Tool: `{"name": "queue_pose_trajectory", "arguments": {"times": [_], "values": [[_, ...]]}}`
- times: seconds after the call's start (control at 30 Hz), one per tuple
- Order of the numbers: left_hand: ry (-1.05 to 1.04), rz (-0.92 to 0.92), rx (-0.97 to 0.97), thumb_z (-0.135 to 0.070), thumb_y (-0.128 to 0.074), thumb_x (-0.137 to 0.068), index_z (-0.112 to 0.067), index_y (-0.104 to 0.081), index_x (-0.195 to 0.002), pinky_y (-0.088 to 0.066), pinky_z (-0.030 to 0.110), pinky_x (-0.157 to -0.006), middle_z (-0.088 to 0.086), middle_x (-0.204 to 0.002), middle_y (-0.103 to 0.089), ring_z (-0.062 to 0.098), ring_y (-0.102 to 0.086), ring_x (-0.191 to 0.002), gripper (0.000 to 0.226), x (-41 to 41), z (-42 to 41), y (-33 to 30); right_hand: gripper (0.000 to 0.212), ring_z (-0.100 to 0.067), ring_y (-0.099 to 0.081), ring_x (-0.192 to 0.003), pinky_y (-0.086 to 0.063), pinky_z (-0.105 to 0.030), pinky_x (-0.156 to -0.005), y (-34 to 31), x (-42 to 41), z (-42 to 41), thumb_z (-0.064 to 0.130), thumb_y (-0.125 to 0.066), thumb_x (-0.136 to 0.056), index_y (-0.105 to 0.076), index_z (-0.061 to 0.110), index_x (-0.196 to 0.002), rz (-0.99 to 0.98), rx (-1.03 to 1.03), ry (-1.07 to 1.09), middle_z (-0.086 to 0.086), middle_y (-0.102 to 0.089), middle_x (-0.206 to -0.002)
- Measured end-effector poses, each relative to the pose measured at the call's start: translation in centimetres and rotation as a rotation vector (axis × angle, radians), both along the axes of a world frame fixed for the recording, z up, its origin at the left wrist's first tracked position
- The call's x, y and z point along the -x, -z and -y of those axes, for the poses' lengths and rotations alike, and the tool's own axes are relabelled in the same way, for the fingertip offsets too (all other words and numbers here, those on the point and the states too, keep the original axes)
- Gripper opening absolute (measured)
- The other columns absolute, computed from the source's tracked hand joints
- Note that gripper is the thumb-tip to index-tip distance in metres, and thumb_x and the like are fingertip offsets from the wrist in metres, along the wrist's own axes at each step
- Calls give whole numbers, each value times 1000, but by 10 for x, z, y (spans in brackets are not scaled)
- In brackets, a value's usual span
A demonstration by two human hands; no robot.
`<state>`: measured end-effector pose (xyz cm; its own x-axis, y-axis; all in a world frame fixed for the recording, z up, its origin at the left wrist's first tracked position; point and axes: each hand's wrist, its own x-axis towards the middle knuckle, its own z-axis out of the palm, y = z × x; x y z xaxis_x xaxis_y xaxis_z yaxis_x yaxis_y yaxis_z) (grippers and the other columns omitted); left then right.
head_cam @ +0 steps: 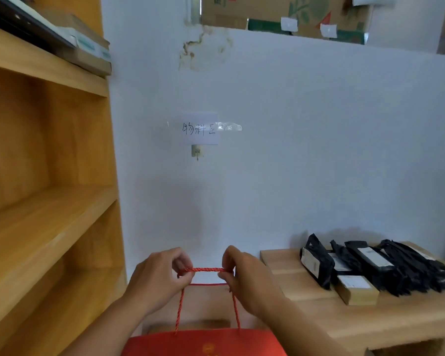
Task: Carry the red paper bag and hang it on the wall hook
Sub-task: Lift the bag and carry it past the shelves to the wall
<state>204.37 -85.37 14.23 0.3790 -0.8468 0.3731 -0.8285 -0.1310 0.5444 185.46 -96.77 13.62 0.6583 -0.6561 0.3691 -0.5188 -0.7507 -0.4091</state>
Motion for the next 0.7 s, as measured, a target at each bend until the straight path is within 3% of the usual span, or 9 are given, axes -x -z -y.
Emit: {"name": "queue_pose_trajectory", "arguments": {"times": [0.1, 0.23, 0.33, 0.53, 0.7], "values": [[-5, 11, -10, -34, -83, -81, -35, -68, -77, -55, 21, -66, -16, -73, -75, 2, -71, -78, 16, -21, 42, -1, 16, -12, -58, -81, -37, -19, -62, 3, -21, 41, 31, -64, -97, -49, 30, -92, -8, 2, 0, 7, -66, -93], [-11, 27, -22, -36, -83, -82, -35, -68, -79, -56, 18, -69, -18, -75, -75, 1, -71, -77, 15, -46, 97, 1, 12, -14, -58, -83, -46, -26, -72, 3, -49, 98, 31, -65, -96, -54, 28, -92, -1, -1, -16, 8, -66, -92], [-29, 30, -15, -37, -83, -82, -36, -67, -80, -55, 16, -68, -18, -76, -75, 0, -70, -78, 16, -64, 139, 1, 11, -14, -57, -82, -43, -22, -69, 3, -67, 143, 30, -65, -96, -55, 27, -93, 11, 7, -47, 7, -66, -93], [-66, 42, 1, -37, -82, -81, -35, -68, -80, -62, 29, -74, -17, -76, -74, -1, -69, -80, 14, -94, 212, -11, 11, -11, -56, -80, -46, -28, -70, -5, -102, 227, 28, -66, -95, -57, 26, -91, 53, -2, -104, 8, -65, -89], [-92, 39, 27, -36, -82, -82, -34, -69, -82, -62, 32, -76, -16, -77, -74, 0, -70, -81, 14, -118, 261, -21, 13, -7, -51, -70, -45, -28, -66, -15, -128, 282, 25, -68, -93, -56, 25, -89, 125, 10, -153, 13, -58, -77]]}}
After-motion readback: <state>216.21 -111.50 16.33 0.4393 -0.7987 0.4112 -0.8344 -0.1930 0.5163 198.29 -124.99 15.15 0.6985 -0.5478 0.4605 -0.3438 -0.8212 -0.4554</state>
